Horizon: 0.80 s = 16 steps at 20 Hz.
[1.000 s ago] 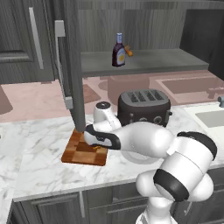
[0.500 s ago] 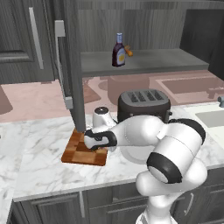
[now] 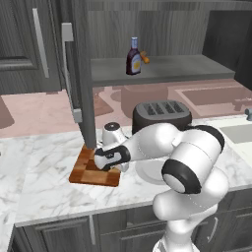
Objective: Pick the shrimp from the plate and place it on the cutting board. Then pick the condiment bottle from the cabinet and place it next to the cutting board.
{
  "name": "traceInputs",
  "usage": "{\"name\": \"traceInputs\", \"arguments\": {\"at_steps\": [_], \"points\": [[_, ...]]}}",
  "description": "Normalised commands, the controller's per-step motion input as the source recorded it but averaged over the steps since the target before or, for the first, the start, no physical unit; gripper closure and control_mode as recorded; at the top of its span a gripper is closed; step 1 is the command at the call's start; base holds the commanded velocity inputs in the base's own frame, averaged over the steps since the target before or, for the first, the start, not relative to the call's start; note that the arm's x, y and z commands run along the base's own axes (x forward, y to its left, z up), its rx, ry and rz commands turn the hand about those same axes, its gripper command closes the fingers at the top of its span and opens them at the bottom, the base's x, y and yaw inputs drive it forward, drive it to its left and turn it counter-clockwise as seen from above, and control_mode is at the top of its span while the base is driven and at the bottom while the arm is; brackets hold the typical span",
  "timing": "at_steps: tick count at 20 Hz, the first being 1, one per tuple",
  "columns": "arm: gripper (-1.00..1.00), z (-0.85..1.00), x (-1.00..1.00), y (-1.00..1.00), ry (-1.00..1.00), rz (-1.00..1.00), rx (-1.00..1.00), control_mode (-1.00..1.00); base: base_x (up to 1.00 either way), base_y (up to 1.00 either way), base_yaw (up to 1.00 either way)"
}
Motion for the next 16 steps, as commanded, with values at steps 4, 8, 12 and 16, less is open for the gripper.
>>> {"name": "traceInputs", "arguments": {"at_steps": [4, 8, 12, 16], "points": [[1.0, -0.11, 0.11, 0.09, 0.0, -0.03, 0.0, -1.0, 0.0, 0.0, 0.0], [1.0, -0.23, 0.1, 0.09, 0.0, -0.02, 0.0, -1.0, 0.0, 0.0, 0.0], [1.0, -0.35, 0.09, 0.08, 0.0, -0.02, 0.0, -1.0, 0.0, 0.0, 0.0], [1.0, -0.37, 0.1, 0.07, 0.0, -0.01, 0.0, -1.0, 0.0, 0.0, 0.0]]}}
